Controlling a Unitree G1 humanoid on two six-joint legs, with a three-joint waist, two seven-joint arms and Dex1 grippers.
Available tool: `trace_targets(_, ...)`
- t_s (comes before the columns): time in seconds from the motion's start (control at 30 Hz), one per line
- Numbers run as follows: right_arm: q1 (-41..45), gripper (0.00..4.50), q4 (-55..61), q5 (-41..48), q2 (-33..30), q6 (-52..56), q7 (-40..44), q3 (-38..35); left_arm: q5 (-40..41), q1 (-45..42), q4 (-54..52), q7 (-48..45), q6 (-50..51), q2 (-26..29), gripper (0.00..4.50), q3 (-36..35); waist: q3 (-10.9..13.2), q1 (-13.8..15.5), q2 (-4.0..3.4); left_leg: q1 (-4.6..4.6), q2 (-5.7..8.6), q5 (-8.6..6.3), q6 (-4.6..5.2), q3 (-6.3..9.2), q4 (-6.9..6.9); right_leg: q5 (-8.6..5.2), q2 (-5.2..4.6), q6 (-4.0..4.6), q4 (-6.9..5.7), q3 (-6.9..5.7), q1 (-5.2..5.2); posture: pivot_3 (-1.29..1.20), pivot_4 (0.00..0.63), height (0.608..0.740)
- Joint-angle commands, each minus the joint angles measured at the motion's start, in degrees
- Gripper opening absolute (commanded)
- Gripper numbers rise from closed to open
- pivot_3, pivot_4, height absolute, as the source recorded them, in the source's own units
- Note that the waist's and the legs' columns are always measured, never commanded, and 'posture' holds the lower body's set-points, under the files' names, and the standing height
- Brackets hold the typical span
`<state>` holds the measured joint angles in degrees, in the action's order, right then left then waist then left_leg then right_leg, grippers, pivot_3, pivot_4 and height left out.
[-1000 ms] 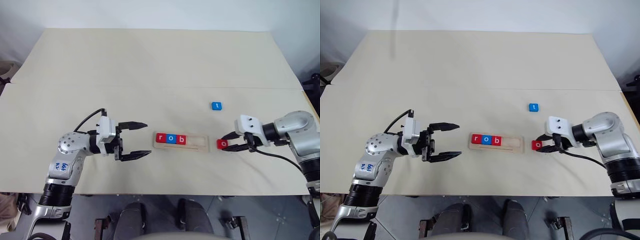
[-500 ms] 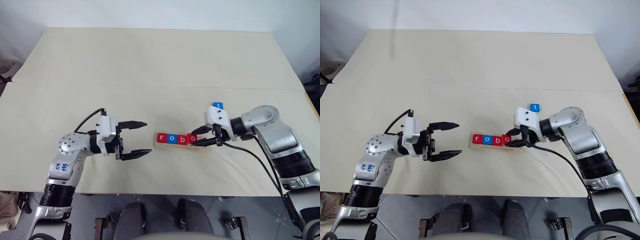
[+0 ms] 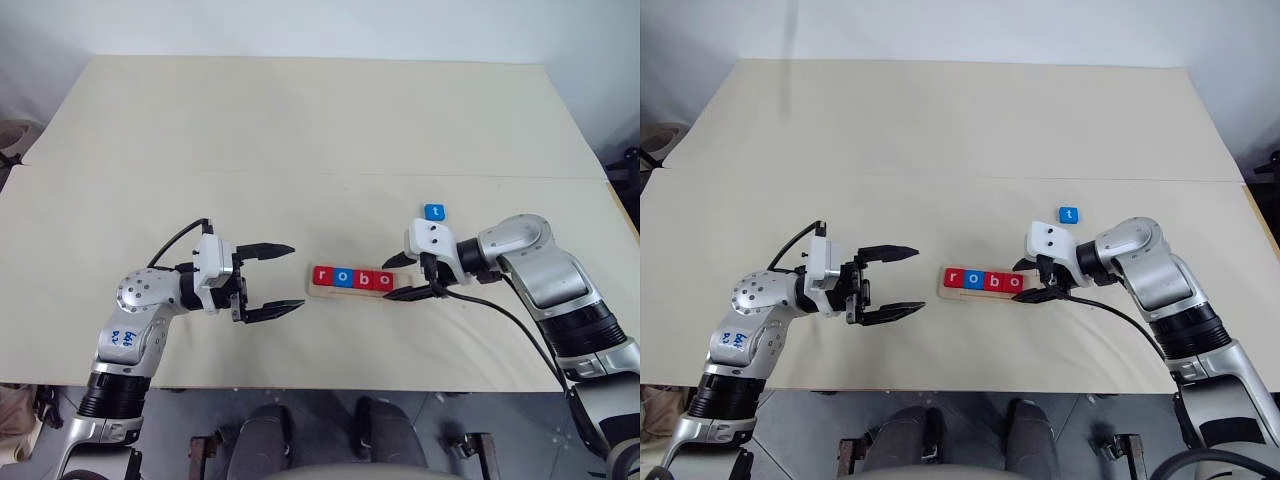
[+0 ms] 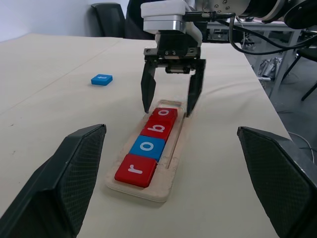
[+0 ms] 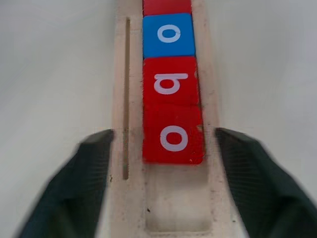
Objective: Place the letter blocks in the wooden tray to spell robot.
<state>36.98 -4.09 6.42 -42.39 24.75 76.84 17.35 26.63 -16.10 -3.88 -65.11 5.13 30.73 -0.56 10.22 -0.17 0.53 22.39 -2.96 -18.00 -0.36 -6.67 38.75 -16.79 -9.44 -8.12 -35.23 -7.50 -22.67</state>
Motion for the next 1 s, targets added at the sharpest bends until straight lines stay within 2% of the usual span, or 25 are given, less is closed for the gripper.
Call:
trace_targets(0.03, 0.6, 4.47, 0.9, 0.1, -0.9, -1.2, -0.6, -1.6, 0.9, -0.1, -2.3, 0.2, 0.0, 0.2, 4.50, -0.6, 0.0, 0.0, 0.00, 0.00, 0.00, 0.00, 0.00, 0.00, 0.00, 0.00, 0.00, 0.00, 0.00, 0.00, 0.00, 0.00, 0.150, 0.740)
trace_targets(0.17, -0.6, 4.47, 1.9, 2.6, -2.4, -0.8, -1.0, -5.2, 0.9, 0.1, -2.5, 0.2, 0.0, 0.2, 4.50, -0.6, 0.0, 0.0, 0.00, 0.00, 0.00, 0.00, 0.00, 0.00, 0.00, 0.00, 0.00, 0.00, 0.01, 0.00, 0.00, 0.00, 0.150, 0.740)
trace_targets(0.33, -6.2, 4.47, 4.5, 5.1, -5.0, -1.5, -2.8, -11.1, 1.1, 0.3, -2.5, 0.2, 0.1, 0.3, 4.50, -0.9, 0.0, 0.3, 0.00, 0.02, 0.01, -0.02, 0.02, 0.00, 0.01, 0.00, 0.00, 0.00, 0.05, -0.01, 0.01, 0.00, 0.150, 0.740)
trace_targets(0.43, -10.2, 3.88, 7.4, 7.5, -6.2, 0.4, -3.2, -13.8, 1.1, 0.2, -2.2, 0.0, 0.1, 0.3, 4.50, -0.8, 0.0, 0.1, 0.00, 0.01, 0.00, -0.02, 0.02, 0.00, -0.04, 0.00, 0.00, 0.00, 0.04, -0.01, 0.01, 0.00, 0.150, 0.740)
trace_targets(0.57, -12.6, 2.49, 9.5, 8.2, -6.4, 1.4, -3.8, -14.0, 1.1, -0.3, -1.7, -0.3, 0.3, 0.2, 4.50, -0.5, 0.0, -0.1, 0.00, -0.03, 0.00, -0.02, 0.01, -0.03, -0.04, 0.00, 0.00, 0.00, 0.03, 0.03, 0.01, 0.00, 0.150, 0.740)
trace_targets(0.8, -12.5, 0.11, 9.2, 6.6, -4.2, 1.6, -5.8, -10.0, 1.0, -1.2, -1.2, -0.6, 0.6, 0.0, 4.50, -0.3, 0.0, 0.1, 0.00, -0.02, 0.00, -0.02, 0.02, -0.01, -0.03, 0.00, 0.00, 0.00, 0.03, 0.02, 0.01, 0.00, 0.150, 0.740)
trace_targets(1.0, -10.3, 0.11, 8.0, 5.0, -1.4, 1.0, -7.8, -6.8, 0.9, -0.8, -1.6, -0.3, 0.7, -0.1, 4.50, -0.5, 0.0, 0.1, 0.00, -0.02, 0.00, -0.03, 0.02, -0.02, -0.01, 0.00, 0.00, 0.00, 0.02, 0.02, 0.01, 0.00, 0.150, 0.740)
